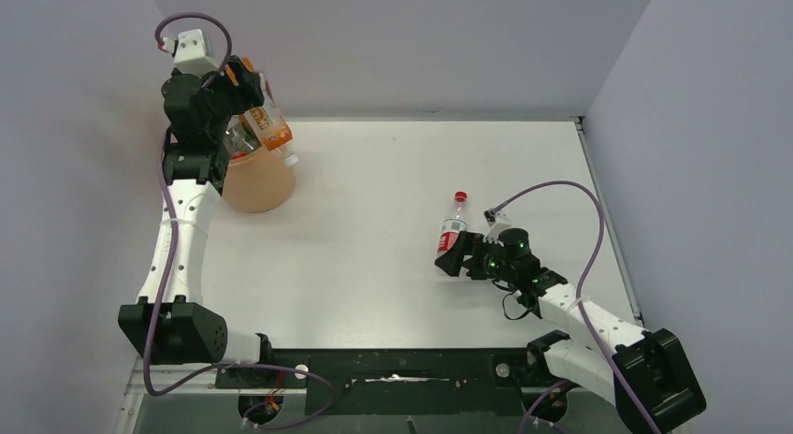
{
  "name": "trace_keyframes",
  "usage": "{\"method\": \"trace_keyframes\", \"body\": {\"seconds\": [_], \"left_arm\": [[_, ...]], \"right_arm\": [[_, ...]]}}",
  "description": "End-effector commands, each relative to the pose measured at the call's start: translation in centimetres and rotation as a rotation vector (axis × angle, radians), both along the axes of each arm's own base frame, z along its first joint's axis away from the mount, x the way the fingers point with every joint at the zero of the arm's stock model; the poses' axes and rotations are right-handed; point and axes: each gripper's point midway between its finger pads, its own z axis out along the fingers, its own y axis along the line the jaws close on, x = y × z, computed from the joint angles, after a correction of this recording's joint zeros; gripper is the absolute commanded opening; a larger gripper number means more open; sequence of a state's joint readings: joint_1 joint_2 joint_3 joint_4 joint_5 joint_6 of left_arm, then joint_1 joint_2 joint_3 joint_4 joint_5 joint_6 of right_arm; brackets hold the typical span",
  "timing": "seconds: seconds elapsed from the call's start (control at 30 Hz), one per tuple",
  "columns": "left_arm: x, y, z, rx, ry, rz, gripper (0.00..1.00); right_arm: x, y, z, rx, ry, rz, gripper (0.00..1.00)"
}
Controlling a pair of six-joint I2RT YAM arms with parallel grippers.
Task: Put the plastic bottles in the bin
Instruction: Place the plastic bottle in the trash bin.
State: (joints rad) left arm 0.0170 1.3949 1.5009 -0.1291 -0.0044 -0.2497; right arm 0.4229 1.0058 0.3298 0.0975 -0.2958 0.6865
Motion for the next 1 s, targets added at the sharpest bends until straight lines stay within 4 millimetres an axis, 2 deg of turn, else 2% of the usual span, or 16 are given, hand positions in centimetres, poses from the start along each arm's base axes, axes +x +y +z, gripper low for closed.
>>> {"method": "trace_keyframes", "body": {"seconds": [0.0,0.13,0.3,0.37,0.47,0.57,0.83,0.97], "left_arm": [[-1.7,0.5,8.9,0.107,-0.269,0.008,0.54],[-3.2,2.5,10.3,0.161,-0.378,0.101,0.54],[-4.8,6.0,9.8,0.178,-0.467,0.249,0.55],[-5.2,6.7,9.5,0.172,-0.499,0.277,0.55],[-5.1,7.0,9.9,0.18,-0.547,0.297,0.55],[-4.1,7.2,9.9,0.214,-0.566,0.312,0.55],[-2.4,8.1,7.7,0.29,-0.581,0.387,0.55],[-2.2,7.6,6.6,0.332,-0.595,0.402,0.55]], "right_arm": [[1.3,0.9,1.8,0.024,-0.066,0.005,0.98],[1.2,1.3,1.4,0.021,-0.053,0.014,0.98],[1.0,1.8,1.0,0.02,-0.041,0.029,0.98],[0.9,2.0,0.9,0.022,-0.039,0.034,0.98],[0.8,2.1,0.5,0.021,-0.031,0.039,0.98],[0.7,2.2,0.4,0.022,-0.026,0.047,0.98],[0.9,2.6,-0.1,0.015,-0.019,0.064,0.98],[1.0,2.7,-0.4,0.014,-0.015,0.069,0.98]]}}
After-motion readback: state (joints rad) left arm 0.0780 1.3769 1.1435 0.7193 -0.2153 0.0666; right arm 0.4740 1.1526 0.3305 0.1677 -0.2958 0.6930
